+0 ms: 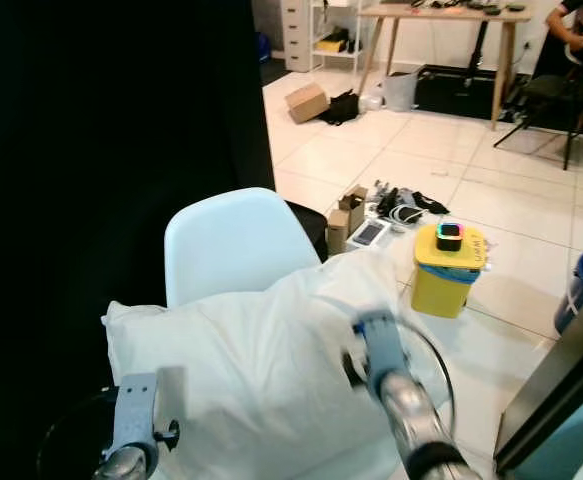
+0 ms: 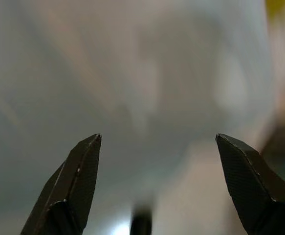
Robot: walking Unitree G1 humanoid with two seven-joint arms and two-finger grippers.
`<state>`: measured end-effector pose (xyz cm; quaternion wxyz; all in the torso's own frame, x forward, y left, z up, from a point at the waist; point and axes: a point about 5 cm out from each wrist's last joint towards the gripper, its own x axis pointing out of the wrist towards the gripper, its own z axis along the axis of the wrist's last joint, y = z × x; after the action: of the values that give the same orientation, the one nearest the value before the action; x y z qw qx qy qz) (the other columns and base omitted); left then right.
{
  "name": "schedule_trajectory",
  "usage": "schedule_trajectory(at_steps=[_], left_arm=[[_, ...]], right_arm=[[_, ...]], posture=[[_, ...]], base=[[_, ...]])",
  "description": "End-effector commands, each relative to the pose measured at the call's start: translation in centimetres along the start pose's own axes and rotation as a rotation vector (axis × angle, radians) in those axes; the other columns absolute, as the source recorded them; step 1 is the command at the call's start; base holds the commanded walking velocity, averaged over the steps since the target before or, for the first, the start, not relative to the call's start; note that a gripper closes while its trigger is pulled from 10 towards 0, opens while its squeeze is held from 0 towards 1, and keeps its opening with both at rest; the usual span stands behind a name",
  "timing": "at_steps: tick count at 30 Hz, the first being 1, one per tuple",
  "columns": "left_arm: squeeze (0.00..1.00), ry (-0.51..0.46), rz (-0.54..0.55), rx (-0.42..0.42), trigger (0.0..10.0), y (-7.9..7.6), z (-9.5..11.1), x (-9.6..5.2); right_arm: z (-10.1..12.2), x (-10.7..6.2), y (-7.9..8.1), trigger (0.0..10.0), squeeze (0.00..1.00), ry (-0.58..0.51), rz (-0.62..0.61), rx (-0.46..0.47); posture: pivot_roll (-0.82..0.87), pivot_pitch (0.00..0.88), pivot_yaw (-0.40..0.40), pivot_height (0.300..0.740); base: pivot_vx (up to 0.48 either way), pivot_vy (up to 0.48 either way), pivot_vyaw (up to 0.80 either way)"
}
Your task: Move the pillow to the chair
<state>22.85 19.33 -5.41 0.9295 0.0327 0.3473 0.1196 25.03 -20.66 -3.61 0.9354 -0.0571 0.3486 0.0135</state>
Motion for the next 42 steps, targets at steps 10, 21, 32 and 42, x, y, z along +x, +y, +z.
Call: schedule_trajectory(at_steps=[10,21,32,42], left_arm=[[0.00,0.044,0.002,0.069,10.0,0.8,-1.0,-0.1],[0.00,0.119,-0.007,0.111,10.0,0.9,-2.9,-0.7],[0.00,0.128,-0.017,0.125,10.0,0.4,-3.2,-0.8],[0.00,0.120,-0.024,0.126,10.0,0.2,-2.9,-0.7]], right_arm=[[-10.0,-3.5,-1.0,10.0,0.00,0.315,-0.097,0.168],[-12.2,-4.6,-0.1,10.0,0.00,0.397,-0.074,0.134],[-11.1,-3.9,0.2,10.0,0.00,0.363,-0.032,0.050],[-10.1,-3.3,0.5,10.0,0.00,0.321,0.006,0.004]], posture=[[0.07,0.000,0.063,0.740],[0.07,0.000,0.062,0.740],[0.07,0.000,0.051,0.740],[0.06,0.000,0.050,0.740]], base=[[-0.312,0.000,0.00],[-0.353,0.000,0.00],[-0.354,0.000,0.00],[-0.351,0.000,0.00]])
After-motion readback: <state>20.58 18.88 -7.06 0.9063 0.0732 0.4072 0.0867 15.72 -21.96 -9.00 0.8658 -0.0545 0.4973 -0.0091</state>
